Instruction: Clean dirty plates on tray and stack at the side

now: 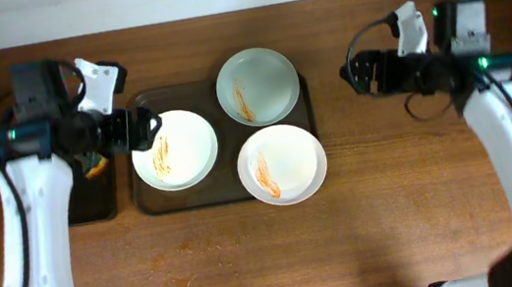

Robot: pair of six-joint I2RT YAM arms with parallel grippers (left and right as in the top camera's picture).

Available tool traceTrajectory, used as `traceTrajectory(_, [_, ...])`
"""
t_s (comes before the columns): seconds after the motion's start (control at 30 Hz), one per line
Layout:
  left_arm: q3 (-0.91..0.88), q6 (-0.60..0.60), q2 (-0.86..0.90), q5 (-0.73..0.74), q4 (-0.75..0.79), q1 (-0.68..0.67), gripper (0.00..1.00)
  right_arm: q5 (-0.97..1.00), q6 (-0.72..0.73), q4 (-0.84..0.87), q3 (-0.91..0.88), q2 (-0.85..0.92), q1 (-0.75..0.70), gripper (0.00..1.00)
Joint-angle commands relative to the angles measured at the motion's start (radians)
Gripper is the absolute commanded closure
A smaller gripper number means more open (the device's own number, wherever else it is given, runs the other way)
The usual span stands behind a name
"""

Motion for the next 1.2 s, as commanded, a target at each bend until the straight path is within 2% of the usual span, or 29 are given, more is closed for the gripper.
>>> traceTrajectory(0.0, [0.061,-0.010,0.119,0.108,-0.043,-0.001,0.00,-0.013,-0.018,0.007,0.097,0.093,0.005,0.02])
traceTrajectory(0.17, [0.060,-0.055,0.210,0.115,-0.068,-0.001,0.01,-0.008,0.002,0.105,0.097,0.155,0.041,0.02])
traceTrajectory(0.2, [0.060,-0.056,0.218,0.105,-0.049,-0.001,0.01,0.037,0.031,0.111,0.097,0.155,0.071,0.02])
traceTrajectory(0.23, [0.060,-0.114,0.225,0.054,-0.037,-0.001,0.01,0.120,0.057,0.116,0.098,0.156,0.121,0.02])
traceTrajectory(0.27, [0.060,-0.217,0.226,-0.053,-0.030,-0.001,0.01,0.193,0.078,0.117,0.100,0.157,0.169,0.02])
traceTrajectory(0.33, [0.071,-0.478,0.226,-0.379,-0.041,0.004,0.01,0.307,0.111,0.121,0.115,0.162,0.272,0.01])
traceTrajectory(0.37, [0.085,-0.562,0.226,-0.500,-0.057,0.010,0.01,0.363,0.148,0.133,0.125,0.168,0.338,0.01])
traceTrajectory(0.4, [0.099,-0.599,0.226,-0.542,-0.065,0.018,0.01,0.400,0.175,0.143,0.137,0.178,0.391,0.00])
traceTrajectory(0.57, [0.116,-0.650,0.226,-0.554,-0.057,0.112,0.01,0.434,0.235,0.163,0.246,0.317,0.558,0.07])
traceTrajectory(0.67, [0.116,-0.649,0.226,-0.555,-0.057,0.179,0.01,0.434,0.234,0.014,0.457,0.486,0.615,0.10])
traceTrajectory(0.77, [0.116,-0.649,0.226,-0.555,-0.056,0.203,0.01,0.430,0.235,-0.164,0.723,0.695,0.650,0.19])
traceTrajectory(0.87, [0.116,-0.649,0.226,-0.555,-0.057,0.203,0.01,0.412,0.288,-0.182,0.746,0.775,0.662,0.40])
traceTrajectory(0.9, [0.116,-0.649,0.226,-0.555,-0.056,0.203,0.01,0.399,0.301,-0.181,0.746,0.798,0.666,0.44])
traceTrajectory(1.17, [0.115,-0.650,0.226,-0.552,-0.045,0.203,0.01,0.376,0.307,-0.143,0.740,0.880,0.715,0.50])
